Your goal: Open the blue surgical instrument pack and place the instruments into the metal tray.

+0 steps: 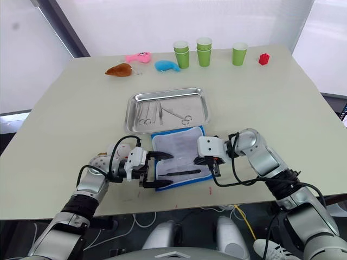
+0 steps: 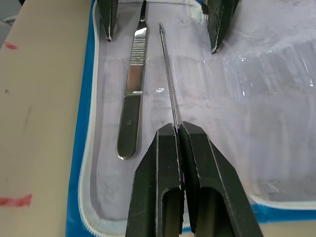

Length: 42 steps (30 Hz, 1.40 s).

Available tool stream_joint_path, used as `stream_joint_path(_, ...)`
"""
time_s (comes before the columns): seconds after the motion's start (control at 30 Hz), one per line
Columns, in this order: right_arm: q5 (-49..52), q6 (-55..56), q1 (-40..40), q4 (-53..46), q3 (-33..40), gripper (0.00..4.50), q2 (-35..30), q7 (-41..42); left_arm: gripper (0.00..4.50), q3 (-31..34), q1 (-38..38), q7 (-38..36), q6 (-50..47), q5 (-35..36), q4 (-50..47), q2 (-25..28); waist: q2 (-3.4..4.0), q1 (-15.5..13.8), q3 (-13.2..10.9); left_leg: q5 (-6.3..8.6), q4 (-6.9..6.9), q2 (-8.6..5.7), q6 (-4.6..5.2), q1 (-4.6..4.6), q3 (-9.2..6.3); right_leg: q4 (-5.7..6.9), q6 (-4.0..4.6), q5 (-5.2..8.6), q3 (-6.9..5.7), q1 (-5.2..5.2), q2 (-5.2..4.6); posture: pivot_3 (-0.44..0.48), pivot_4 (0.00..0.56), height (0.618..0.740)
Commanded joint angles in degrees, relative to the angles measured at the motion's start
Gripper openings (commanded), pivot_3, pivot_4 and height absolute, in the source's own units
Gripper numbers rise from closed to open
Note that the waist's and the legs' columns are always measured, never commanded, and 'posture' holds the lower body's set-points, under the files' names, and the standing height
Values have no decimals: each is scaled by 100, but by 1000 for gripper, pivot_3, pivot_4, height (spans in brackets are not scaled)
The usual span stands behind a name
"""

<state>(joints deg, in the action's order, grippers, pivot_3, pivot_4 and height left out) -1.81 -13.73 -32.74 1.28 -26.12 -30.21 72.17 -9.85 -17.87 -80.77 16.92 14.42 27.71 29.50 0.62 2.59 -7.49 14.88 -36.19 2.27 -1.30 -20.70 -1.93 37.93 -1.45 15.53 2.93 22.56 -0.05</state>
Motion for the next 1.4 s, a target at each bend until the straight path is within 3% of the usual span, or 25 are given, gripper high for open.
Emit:
stream_joint_path(0.03, 90, -45, -185, -316, 127, 78, -66, 22, 4500, -371, 451, 74, -250, -589, 635, 155, -1, 0, -1, 0, 0, 0, 0, 0, 0, 0, 0, 0, 0, 0, 0, 0, 150, 740)
stream_joint_path(0.67, 247, 72, -136, -487, 438, 78, -821, 211, 4500, -385, 415, 68, -269, -586, 651, 116, -3, 1, -4, 0, 1, 0, 0, 0, 0, -2, 0, 0, -1, 1, -1, 0, 150, 740)
stream_joint_path(1.4, 970, 133, -218, -175, 1320, 78, -1716, 761, 4500, -354, 334, 50, -341, -511, 664, 63, 1, -6, -19, 0, 3, 0, -1, -1, 1, -6, 2, 1, -1, 2, -3, 0, 150, 740)
